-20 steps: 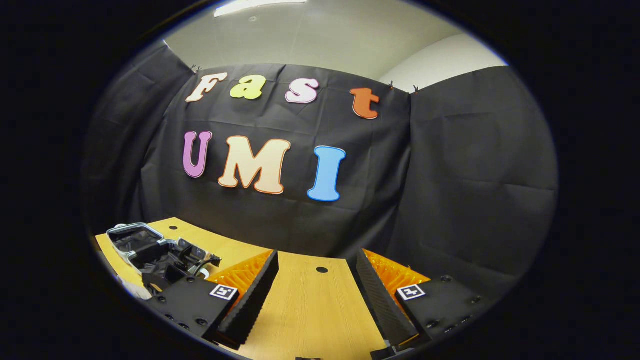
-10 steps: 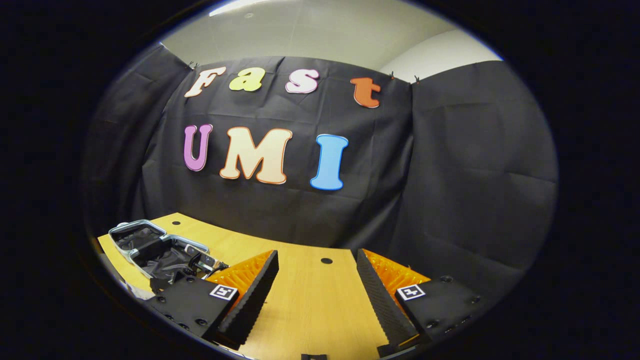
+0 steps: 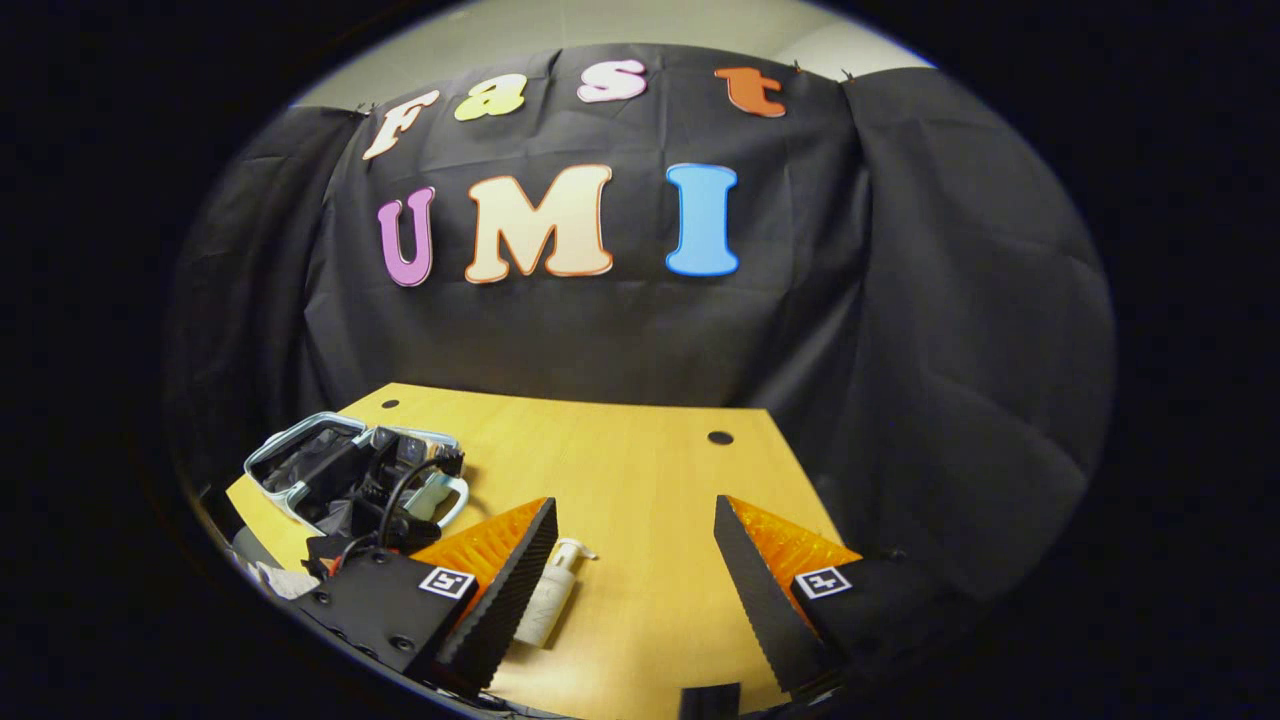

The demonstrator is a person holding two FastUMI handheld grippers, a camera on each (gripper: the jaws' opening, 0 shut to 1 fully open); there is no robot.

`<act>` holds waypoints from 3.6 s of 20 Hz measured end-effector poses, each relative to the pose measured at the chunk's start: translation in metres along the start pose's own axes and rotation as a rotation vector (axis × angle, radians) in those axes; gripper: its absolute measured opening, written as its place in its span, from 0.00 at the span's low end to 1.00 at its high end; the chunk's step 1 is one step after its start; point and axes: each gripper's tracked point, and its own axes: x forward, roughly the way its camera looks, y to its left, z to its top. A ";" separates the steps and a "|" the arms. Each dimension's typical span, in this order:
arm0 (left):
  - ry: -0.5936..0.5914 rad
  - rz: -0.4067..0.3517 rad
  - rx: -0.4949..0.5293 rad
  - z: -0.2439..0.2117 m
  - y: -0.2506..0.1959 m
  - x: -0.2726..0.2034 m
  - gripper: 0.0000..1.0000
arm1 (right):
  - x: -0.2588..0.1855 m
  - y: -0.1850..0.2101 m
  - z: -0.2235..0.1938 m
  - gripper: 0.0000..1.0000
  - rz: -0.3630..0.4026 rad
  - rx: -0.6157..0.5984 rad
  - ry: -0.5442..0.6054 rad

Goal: First open the suitcase, pack the skin care products into it, and then close the suitcase.

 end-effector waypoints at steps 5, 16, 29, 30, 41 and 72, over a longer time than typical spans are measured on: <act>-0.041 -0.031 -0.008 0.012 0.001 -0.026 0.27 | 0.042 0.024 -0.080 1.00 0.051 0.099 0.222; -0.096 -0.044 -0.007 0.029 0.012 -0.069 0.27 | 0.071 0.082 -0.195 0.92 0.125 0.050 0.521; -0.215 0.007 0.041 0.116 0.086 -0.108 0.27 | 0.072 0.096 -0.197 0.53 0.113 -0.030 0.500; -0.205 0.028 0.046 0.116 0.107 -0.108 0.27 | 0.071 0.096 -0.198 0.53 0.109 -0.028 0.502; 0.079 0.112 -0.080 0.038 0.258 -0.047 0.29 | 0.062 0.115 -0.198 0.53 -0.087 0.139 0.495; -0.251 0.307 -0.262 0.059 0.479 -0.207 0.96 | 0.123 0.372 -0.167 0.60 0.093 0.120 0.512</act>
